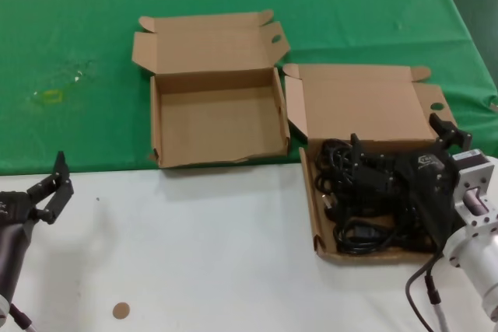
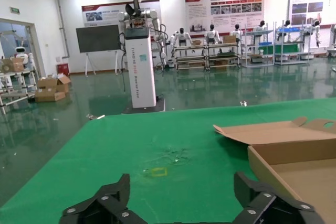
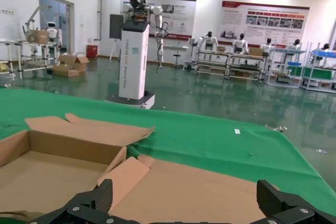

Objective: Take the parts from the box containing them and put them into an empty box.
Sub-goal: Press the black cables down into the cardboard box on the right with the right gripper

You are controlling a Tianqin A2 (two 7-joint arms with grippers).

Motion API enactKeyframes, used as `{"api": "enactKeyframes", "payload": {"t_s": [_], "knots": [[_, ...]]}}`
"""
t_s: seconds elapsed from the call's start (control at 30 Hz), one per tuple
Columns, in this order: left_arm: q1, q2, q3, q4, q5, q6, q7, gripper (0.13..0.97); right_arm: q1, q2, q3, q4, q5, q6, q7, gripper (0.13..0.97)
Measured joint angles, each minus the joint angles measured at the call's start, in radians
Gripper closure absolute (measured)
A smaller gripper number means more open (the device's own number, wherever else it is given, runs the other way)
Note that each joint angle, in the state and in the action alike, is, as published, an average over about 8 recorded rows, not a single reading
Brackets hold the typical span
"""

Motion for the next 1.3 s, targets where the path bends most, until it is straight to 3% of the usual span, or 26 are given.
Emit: {"api": "enactKeyframes", "payload": {"t_s": [0.07, 0.33, 0.47, 0.73, 1.03, 1.3], "knots": [[0.000, 0.000, 0.000, 0.000, 0.000, 0.000, 0.000, 0.364, -0.004, 0.020, -0.015, 0.009, 0.012, 0.011, 0.004, 0.129], [0.000, 0.000, 0.000, 0.000, 0.000, 0.000, 0.000, 0.581, -0.020, 0.165, -0.095, 0.063, 0.107, 0.060, 0.025, 0.129], [0.000, 0.000, 0.000, 0.000, 0.000, 0.000, 0.000, 0.581, -0.028, 0.262, -0.140, 0.087, 0.153, 0.076, 0.026, 0.129], [0.000, 0.000, 0.000, 0.000, 0.000, 0.000, 0.000, 0.776, -0.039, 0.458, -0.221, 0.102, 0.214, 0.062, 0.036, 0.129], [0.000, 0.000, 0.000, 0.000, 0.000, 0.000, 0.000, 0.900, -0.043, 0.611, -0.243, 0.073, 0.206, -0.035, 0.082, 0.129], [0.000, 0.000, 0.000, 0.000, 0.000, 0.000, 0.000, 0.926, 0.006, 0.662, -0.278, 0.000, 0.139, -0.124, 0.112, 0.129]]}}
